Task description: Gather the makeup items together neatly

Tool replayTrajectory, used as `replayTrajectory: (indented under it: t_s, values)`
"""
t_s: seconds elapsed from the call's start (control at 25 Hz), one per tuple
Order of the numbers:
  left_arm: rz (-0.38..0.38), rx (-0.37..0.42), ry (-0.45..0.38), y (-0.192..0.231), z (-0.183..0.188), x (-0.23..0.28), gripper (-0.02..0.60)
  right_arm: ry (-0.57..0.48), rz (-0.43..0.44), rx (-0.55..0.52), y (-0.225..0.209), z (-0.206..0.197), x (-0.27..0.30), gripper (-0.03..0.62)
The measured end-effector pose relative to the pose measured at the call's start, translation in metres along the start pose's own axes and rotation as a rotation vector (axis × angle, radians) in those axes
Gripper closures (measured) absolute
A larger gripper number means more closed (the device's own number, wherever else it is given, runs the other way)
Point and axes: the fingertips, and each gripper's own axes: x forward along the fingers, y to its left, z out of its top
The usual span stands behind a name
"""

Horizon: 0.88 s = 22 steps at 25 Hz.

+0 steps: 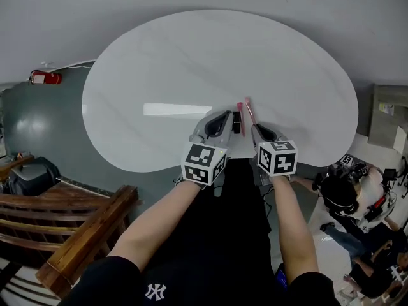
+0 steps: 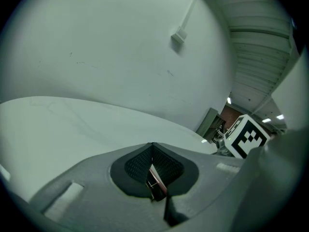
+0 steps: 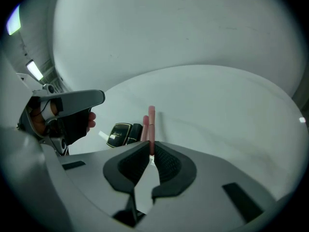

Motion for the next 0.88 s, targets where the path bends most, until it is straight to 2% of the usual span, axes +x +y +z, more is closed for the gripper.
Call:
replayTrajectory:
  t_s: [0.36,0.88]
  values:
    - [0.005,0.015,0.027,-0.005,-0.014,-0.003,0.574,0.0,-0.004,0.078,0.004,-0.02,0.01,0.553]
    - [0.011,0.016,0.032,-0.006,-0.023,-0.008,0.573,0.024,0.032,0.085,0.016,-0.035,0.018,0.55]
